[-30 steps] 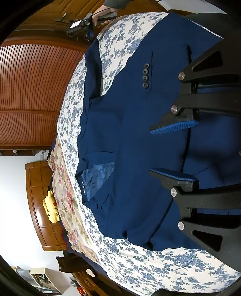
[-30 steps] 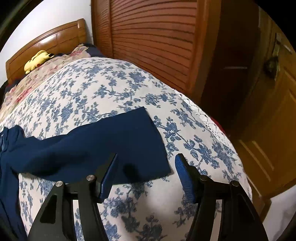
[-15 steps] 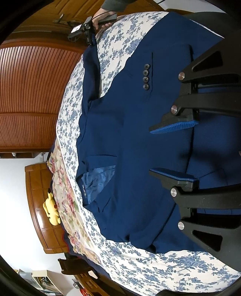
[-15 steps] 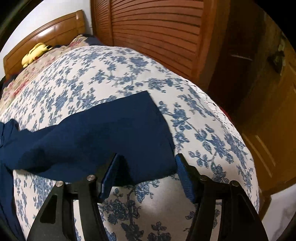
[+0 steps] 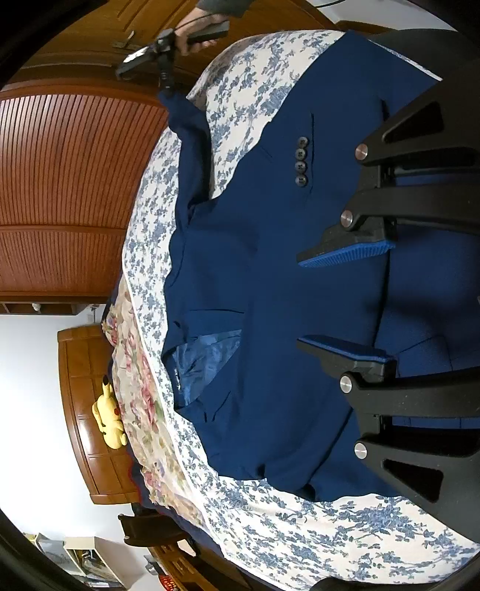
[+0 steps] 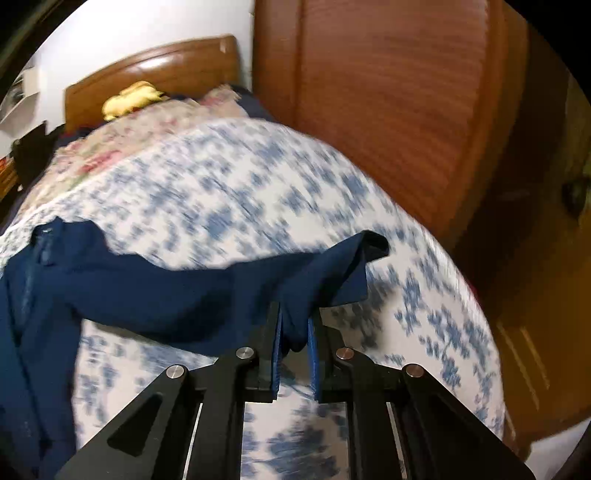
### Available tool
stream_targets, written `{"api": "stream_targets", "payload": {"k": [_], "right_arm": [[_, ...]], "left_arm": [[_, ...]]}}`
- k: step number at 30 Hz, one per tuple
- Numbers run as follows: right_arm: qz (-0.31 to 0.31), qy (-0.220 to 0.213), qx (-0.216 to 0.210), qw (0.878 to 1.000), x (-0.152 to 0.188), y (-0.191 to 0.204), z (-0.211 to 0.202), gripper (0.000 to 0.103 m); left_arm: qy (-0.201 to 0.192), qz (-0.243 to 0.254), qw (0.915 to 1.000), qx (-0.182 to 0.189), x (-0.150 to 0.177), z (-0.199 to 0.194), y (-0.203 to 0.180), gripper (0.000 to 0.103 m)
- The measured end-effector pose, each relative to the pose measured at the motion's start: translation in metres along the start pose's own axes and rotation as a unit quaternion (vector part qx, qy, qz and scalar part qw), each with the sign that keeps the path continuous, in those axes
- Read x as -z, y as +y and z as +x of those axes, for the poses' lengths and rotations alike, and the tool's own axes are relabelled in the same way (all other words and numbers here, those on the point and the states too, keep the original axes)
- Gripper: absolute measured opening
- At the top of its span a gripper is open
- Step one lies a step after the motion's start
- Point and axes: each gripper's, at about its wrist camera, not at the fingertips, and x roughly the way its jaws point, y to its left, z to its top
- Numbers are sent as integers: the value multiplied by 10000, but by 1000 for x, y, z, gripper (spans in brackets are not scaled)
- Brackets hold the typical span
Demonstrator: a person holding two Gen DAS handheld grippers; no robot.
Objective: Fold large clothes
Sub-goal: 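Lift the held sleeve with the right tool and carry it over the jacket front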
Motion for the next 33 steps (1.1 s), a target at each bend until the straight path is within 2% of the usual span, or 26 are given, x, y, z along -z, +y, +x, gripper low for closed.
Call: {"api": "stream_targets", "payload": {"k": [2, 6, 16, 23, 27, 30, 33], "right_arm": [[-149, -213, -26, 9997, -10, 17, -23, 12], [-397, -637, -428, 9963, -22, 55, -65, 12], [-1009, -1182, -939, 9834, -32, 142, -150, 11], [-1544, -1680, -1502, 9620, -30, 210, -223, 11], [-1878, -1935, -1886, 9443, -19, 247, -263, 11], [-2113, -2072, -2189, 9298, -5, 267, -286, 11], [-2384, -2073, -2454, 9165, 11, 288, -290, 11]], "left_arm": [[-55, -7, 10000, -2, -1, -5, 1, 39], [-127, -41, 9999, -14, 0, -13, 4, 39], [-266, -87, 9996, -54, 4, -39, 18, 39], [-426, -196, 9987, -174, 12, -63, 40, 39], [-524, -301, 9978, -260, 16, -78, 56, 39], [-581, -397, 9970, -323, 20, -87, 68, 39], [-644, -488, 9960, -390, 23, -95, 79, 39]]}}
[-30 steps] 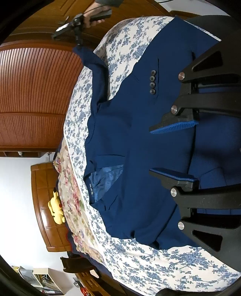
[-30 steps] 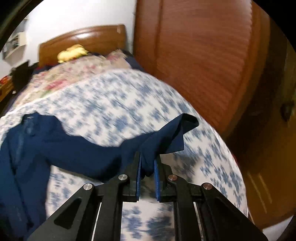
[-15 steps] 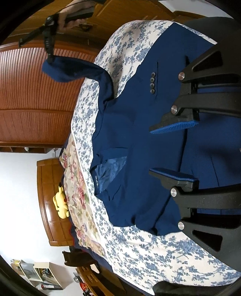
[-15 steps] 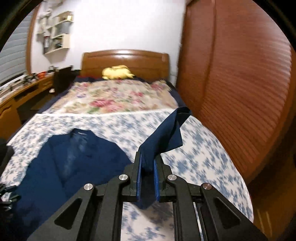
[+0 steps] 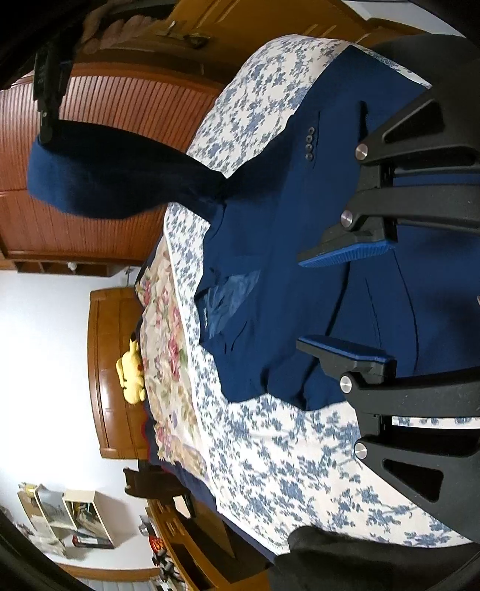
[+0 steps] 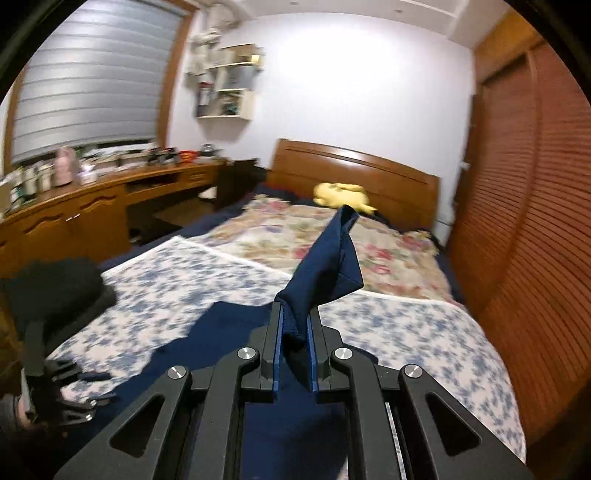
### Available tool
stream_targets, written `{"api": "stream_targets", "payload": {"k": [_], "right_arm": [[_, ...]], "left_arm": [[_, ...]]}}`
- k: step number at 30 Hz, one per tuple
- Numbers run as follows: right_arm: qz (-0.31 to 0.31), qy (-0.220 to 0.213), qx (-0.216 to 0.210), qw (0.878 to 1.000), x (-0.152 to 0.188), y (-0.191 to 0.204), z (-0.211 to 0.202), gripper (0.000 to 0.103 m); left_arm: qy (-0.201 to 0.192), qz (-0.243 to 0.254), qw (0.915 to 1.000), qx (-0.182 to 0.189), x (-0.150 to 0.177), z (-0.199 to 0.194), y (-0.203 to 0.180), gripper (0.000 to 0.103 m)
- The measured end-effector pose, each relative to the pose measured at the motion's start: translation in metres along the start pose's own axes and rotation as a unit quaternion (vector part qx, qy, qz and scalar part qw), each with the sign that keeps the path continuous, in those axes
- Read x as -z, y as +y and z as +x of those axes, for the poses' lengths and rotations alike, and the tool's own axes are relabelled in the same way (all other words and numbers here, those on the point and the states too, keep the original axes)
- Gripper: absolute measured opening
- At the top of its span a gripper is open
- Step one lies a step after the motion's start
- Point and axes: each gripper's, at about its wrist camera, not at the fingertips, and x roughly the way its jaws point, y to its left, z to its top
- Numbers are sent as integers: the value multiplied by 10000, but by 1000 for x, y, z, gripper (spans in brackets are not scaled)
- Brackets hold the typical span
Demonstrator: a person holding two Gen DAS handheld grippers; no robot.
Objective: Fold large clothes
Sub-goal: 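Lift the held sleeve with the right tool and carry it over the jacket front, then open the right tool to drop the sleeve onto the jacket front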
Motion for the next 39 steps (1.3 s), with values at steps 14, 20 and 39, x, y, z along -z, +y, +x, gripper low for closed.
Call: {"api": "stream_targets", "payload": {"k": [14, 20, 39], "right_arm": [[-281, 1120, -1122, 9870, 86, 51, 51, 11], [-272, 1190, -1237, 9848, 71, 49, 65, 12], [66, 1509, -1066, 9828, 103, 57, 114, 54]], "left_arm": [[-107, -175, 9997, -114, 3, -15, 20, 39], [-107, -180, 9997, -119, 2, -14, 21, 39], [-53, -174, 9997, -181, 4, -13, 23, 39]]}}
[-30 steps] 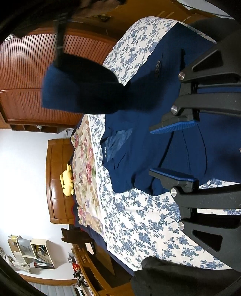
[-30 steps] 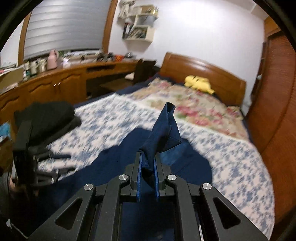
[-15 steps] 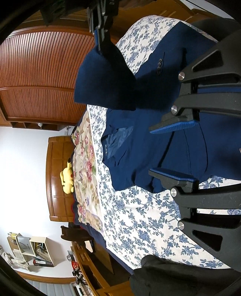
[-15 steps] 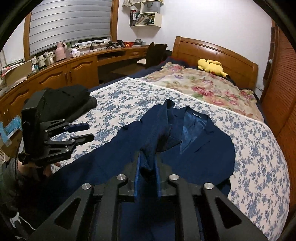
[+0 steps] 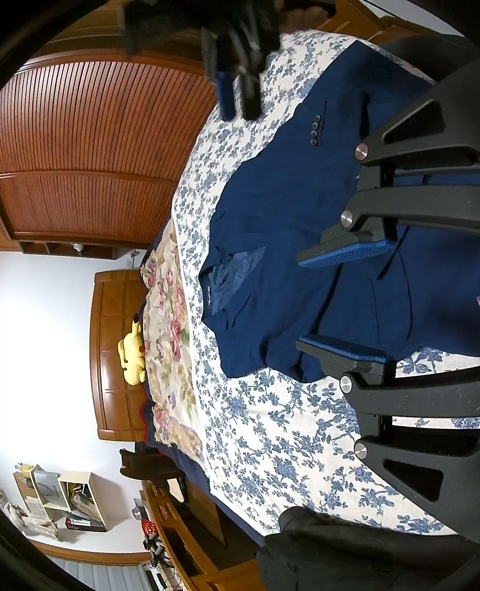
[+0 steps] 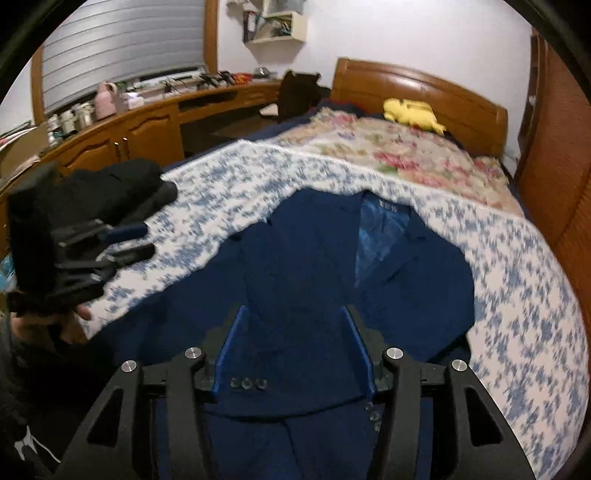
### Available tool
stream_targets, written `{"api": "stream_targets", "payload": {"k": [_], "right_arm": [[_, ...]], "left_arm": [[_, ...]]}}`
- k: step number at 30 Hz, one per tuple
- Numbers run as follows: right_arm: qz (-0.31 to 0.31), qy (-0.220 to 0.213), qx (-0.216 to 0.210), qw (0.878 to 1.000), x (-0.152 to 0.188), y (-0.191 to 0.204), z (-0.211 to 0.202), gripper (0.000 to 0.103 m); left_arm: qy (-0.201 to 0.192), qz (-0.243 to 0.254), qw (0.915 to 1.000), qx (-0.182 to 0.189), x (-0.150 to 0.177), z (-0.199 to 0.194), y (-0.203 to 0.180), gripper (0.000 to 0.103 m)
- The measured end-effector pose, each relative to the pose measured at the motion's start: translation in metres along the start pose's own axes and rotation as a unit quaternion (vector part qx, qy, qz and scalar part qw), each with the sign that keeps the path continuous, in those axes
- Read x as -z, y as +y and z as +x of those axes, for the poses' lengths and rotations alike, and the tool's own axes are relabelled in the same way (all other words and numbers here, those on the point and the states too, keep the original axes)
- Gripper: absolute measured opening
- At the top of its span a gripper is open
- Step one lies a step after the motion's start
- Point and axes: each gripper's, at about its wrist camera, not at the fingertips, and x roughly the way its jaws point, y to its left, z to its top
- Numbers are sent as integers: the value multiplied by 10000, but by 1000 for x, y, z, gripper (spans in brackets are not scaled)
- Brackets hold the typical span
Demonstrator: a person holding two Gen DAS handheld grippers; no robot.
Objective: Fold large clothes
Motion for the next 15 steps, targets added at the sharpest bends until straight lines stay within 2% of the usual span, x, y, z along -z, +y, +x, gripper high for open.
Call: {"api": "stream_targets", "payload": {"k": [7, 15], "right_arm": [[186, 364, -242, 9989, 19, 14, 62, 54], [8, 421, -905, 9950, 13, 70, 119, 54]], "left_arm": [[59, 22, 10000, -58, 3, 2, 0, 39], [100, -45, 9998, -173, 5, 2, 8, 39]]}}
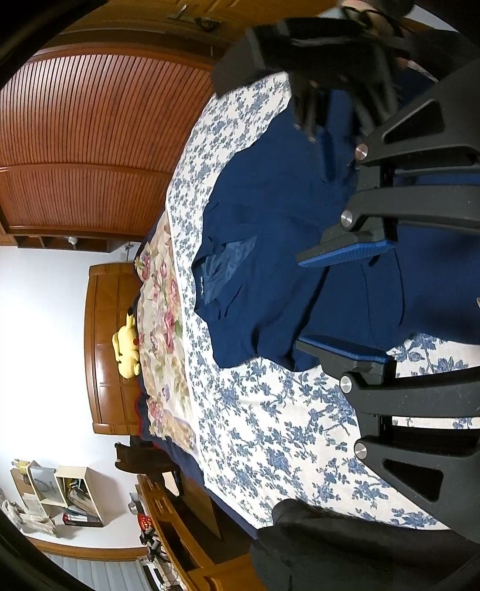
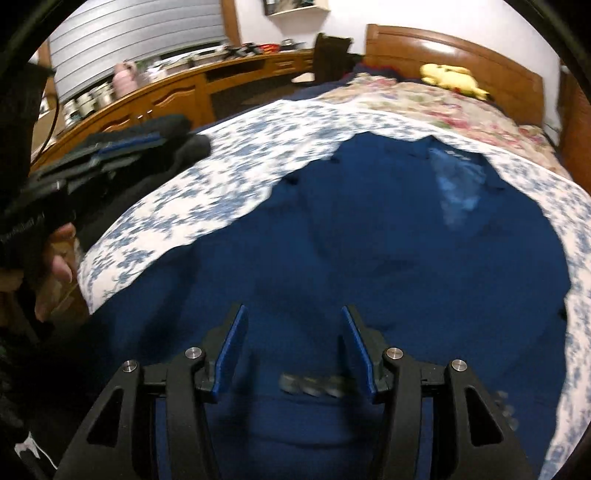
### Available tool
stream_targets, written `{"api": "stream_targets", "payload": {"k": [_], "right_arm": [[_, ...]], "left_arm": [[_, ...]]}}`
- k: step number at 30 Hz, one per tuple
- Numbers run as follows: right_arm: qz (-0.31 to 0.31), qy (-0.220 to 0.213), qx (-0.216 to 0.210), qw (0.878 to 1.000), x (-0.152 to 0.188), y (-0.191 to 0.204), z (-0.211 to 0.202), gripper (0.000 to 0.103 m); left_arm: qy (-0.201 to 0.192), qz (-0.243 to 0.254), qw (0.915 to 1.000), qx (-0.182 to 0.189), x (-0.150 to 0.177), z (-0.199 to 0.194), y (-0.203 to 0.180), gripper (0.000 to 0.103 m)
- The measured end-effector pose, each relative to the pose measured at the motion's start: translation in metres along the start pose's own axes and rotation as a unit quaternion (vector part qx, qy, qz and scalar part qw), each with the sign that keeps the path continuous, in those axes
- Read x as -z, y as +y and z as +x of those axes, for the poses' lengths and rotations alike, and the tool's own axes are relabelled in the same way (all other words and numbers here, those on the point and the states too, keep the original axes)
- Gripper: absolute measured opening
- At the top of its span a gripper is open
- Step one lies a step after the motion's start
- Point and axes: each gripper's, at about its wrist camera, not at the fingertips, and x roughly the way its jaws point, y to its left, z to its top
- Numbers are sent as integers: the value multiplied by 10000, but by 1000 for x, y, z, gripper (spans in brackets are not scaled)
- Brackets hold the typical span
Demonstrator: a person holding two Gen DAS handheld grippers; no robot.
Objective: Fold large clothes
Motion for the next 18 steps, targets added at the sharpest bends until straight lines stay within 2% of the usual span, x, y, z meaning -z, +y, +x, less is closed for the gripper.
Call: {"api": "stream_targets", "payload": {"k": [3, 7, 11, 12, 13, 15, 18], "right_arm": [[-63, 132, -92, 9999, -10, 9, 30, 54], [-82, 359, 51, 9993, -19, 8, 66, 53], [-126, 499, 202, 9985, -20, 4, 87, 32], [-191, 493, 163, 9985, -16, 5, 86, 19], [-258, 497, 127, 9984, -17, 7, 86, 13], [-293, 462, 77, 9985, -19, 7, 82, 6], [-332, 312, -186, 9988, -20, 7, 74, 4]], "left_arm": [[-1, -60, 10000, -42, 1, -1, 5, 39], [11, -146, 9998, -104, 3, -3, 14, 39], [32, -181, 9997, -140, 5, -3, 20, 39], [41, -178, 9997, -148, 5, -3, 21, 39], [35, -176, 9997, -147, 5, -3, 21, 39], [21, -174, 9997, -149, 5, -4, 22, 39], [-2, -183, 9997, -135, 5, -5, 23, 39]]}}
